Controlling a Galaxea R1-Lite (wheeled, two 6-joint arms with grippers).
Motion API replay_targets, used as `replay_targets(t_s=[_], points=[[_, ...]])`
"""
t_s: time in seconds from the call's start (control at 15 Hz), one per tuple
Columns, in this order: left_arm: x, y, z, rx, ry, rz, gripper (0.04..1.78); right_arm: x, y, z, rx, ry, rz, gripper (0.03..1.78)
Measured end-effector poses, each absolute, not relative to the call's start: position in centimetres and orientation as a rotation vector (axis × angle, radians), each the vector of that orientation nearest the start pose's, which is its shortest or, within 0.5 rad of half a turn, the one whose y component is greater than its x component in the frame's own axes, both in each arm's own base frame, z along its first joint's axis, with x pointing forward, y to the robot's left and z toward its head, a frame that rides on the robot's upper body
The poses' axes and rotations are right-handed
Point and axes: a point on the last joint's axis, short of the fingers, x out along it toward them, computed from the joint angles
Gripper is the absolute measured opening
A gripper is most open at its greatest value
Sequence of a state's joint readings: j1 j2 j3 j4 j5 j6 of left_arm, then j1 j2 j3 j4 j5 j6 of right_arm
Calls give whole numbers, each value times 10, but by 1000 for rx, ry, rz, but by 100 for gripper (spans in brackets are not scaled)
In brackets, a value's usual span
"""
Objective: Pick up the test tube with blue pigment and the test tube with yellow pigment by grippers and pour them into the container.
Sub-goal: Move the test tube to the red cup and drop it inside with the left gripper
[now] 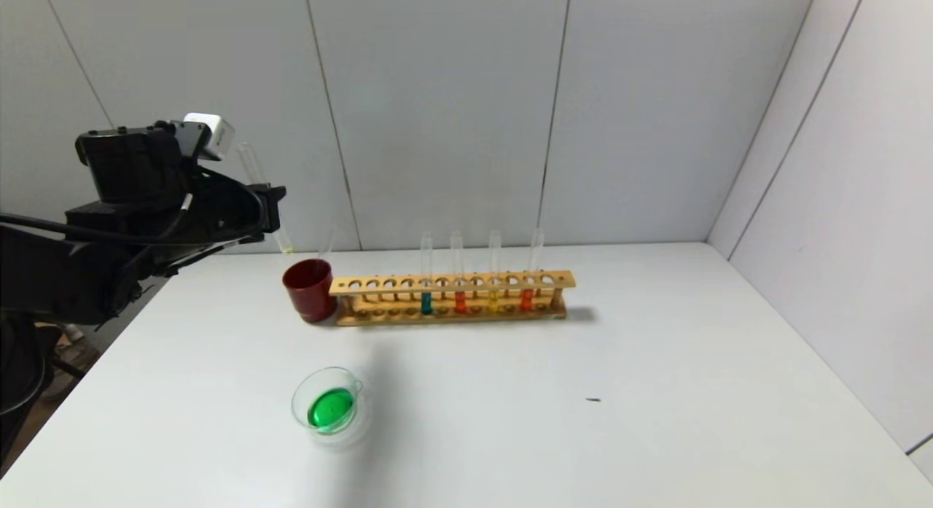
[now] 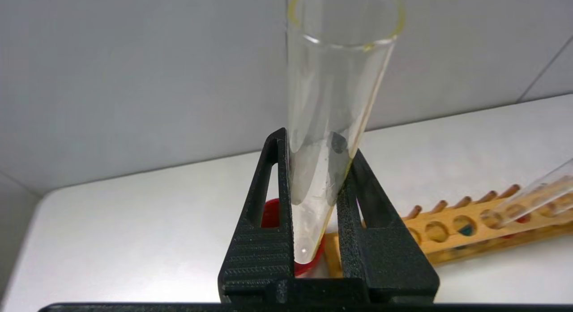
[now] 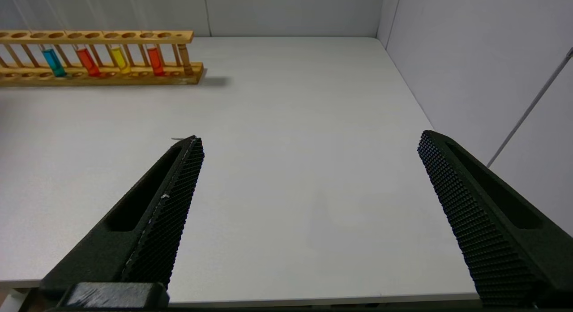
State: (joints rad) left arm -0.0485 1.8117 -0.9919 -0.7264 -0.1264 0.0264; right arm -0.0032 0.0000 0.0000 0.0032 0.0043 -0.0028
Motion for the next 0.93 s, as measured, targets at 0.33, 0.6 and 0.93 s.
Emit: replay_targets(t_s=[0.33,0.6,0.93], points=[[364,-11,184,-7,139,-227,32,-23,0,75,-2,3,1,175],[381,-6,166,-6,141,-210,32,-23,0,75,-3,3,1,175],[400,-5,142,-5,174,-206,32,-23,0,75,-3,3,1,175]])
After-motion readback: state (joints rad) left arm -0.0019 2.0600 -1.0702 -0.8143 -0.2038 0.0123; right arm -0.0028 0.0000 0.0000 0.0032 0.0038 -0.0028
